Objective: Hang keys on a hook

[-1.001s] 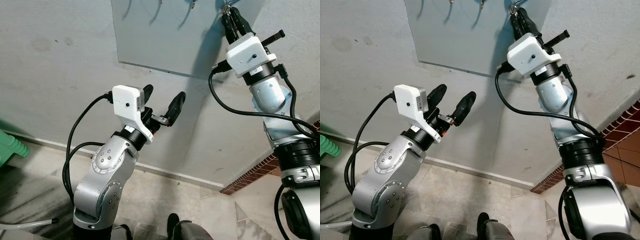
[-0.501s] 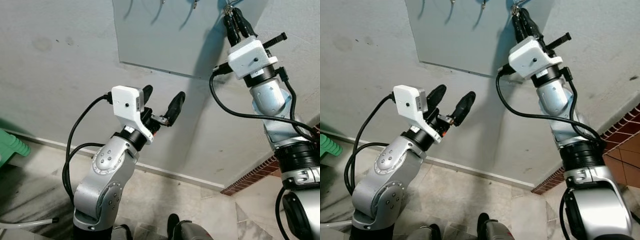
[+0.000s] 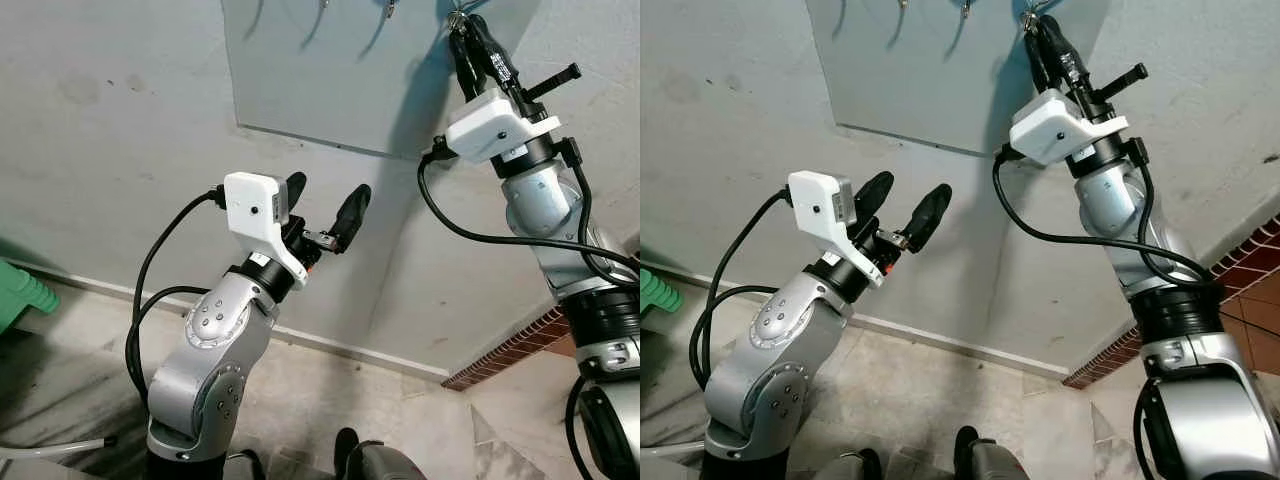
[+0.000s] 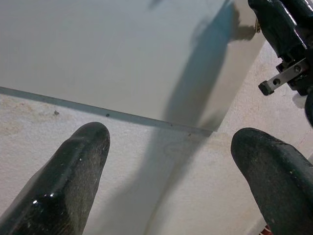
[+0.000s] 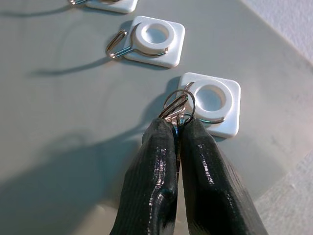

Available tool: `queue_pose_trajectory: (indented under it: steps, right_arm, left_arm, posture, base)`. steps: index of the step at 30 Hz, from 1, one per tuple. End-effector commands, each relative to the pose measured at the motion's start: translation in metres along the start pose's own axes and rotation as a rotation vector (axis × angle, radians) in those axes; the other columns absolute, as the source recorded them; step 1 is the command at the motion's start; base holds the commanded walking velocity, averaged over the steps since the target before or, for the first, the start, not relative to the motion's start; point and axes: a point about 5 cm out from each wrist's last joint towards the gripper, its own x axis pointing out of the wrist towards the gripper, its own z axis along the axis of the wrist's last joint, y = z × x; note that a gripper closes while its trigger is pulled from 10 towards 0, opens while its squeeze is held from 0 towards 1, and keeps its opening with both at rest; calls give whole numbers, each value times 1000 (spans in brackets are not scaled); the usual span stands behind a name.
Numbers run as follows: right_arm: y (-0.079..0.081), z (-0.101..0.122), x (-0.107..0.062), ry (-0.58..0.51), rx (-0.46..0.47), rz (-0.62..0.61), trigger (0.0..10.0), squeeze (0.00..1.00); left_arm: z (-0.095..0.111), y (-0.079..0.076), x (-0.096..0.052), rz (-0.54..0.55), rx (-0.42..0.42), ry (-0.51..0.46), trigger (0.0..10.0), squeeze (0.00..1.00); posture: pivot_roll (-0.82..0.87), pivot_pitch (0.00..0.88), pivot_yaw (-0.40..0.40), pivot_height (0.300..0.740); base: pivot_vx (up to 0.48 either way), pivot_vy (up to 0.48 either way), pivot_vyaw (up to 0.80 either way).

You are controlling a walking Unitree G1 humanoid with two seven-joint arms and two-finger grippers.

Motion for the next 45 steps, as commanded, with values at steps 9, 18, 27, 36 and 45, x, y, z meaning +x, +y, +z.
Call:
queue_pose_trajectory:
  steps: [9, 18, 27, 36, 45]
  right_arm:
    - [17, -11, -14, 28, -173, 138, 10000, 0]
    - [20, -12, -16, -27, -341, 158, 10000, 0]
    - [26, -18, -25, -81, -517, 220, 10000, 0]
    - [32, -23, -29, -77, -507, 252, 10000, 0]
    - [34, -25, -32, -44, -388, 271, 10000, 1000]
  left_arm:
    - [4, -2, -2, 4, -21, -14, 10000, 0]
    - [5, -1, -2, 16, -37, -17, 10000, 0]
    - [5, -1, -3, 30, -58, -19, 10000, 0]
    - [5, -1, -3, 36, -68, -17, 10000, 0]
    - [4, -2, -3, 42, -76, -15, 10000, 0]
  posture:
    - [5, 239, -50, 740]
    - [6, 245, -51, 740]
    - [6, 252, -55, 740]
    - [4, 252, -56, 740]
    - [9, 250, -63, 740]
  base:
    - [0, 0, 0]
    - [0, 0, 0]
    - [0, 0, 0]
    - [0, 0, 0]
    - [0, 0, 0]
